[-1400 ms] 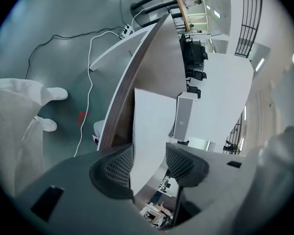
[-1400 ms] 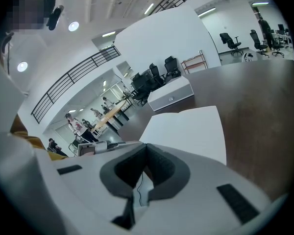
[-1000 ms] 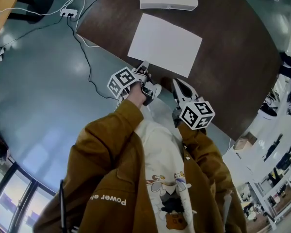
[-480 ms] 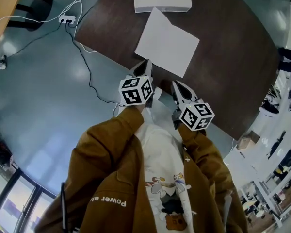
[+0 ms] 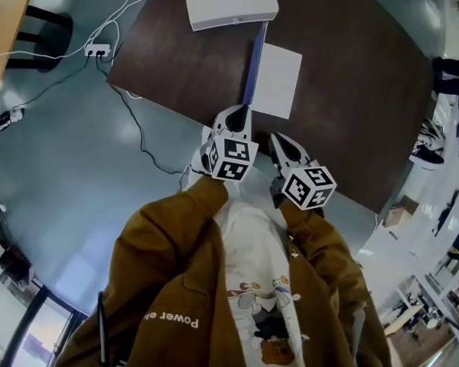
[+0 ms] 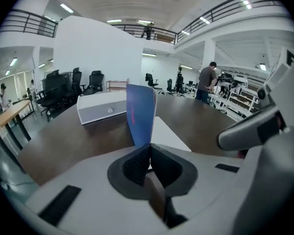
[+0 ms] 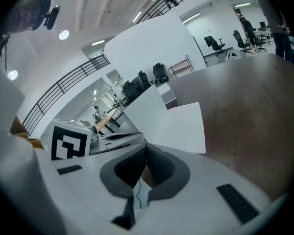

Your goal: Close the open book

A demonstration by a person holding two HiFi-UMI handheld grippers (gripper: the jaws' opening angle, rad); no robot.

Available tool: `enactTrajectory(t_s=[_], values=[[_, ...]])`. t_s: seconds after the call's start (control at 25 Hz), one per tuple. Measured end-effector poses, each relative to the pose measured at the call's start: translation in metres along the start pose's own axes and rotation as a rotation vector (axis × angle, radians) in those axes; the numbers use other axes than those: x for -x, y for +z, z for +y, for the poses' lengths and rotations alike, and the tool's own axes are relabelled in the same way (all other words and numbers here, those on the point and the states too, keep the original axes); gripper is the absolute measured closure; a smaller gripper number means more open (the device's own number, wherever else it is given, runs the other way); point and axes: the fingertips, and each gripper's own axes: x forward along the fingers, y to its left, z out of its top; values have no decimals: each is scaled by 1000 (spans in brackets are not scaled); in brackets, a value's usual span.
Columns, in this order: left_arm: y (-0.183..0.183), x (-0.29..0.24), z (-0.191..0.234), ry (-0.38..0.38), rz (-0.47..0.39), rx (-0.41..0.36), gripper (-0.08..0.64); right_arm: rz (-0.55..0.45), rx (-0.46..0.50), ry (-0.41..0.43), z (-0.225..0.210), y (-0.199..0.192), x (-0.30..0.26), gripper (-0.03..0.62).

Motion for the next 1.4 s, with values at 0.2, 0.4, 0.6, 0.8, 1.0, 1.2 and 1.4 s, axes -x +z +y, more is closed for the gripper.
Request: enactTrajectory(t_s=[0.2,0.4,0.6,0.8,1.0,1.2,1.4], values=[[5,-7,-20,-25,30,-148,552,-34,-32,-39,-17,3,17,586],[6,-14,-34,-53,63,-235,552,-64,-62,-66,-29,5,28,586],[6,-17,-48,-84,101,-319,552,-95,-85,-81,-34,8,37,586],[6,-21,-54,-112,128,-432,550,-109,-79,-98,-37,12,39,586],[7,-23,-61,-145,154,-498,549,-128,161,-107,-19,57,52,586],[7,-23,-62,-155,162,-520,549,-101,404,-55,6,108,27,584],[7,-21,-64,-162,171,-523,548,85,576,-78,4,102,-17,584]])
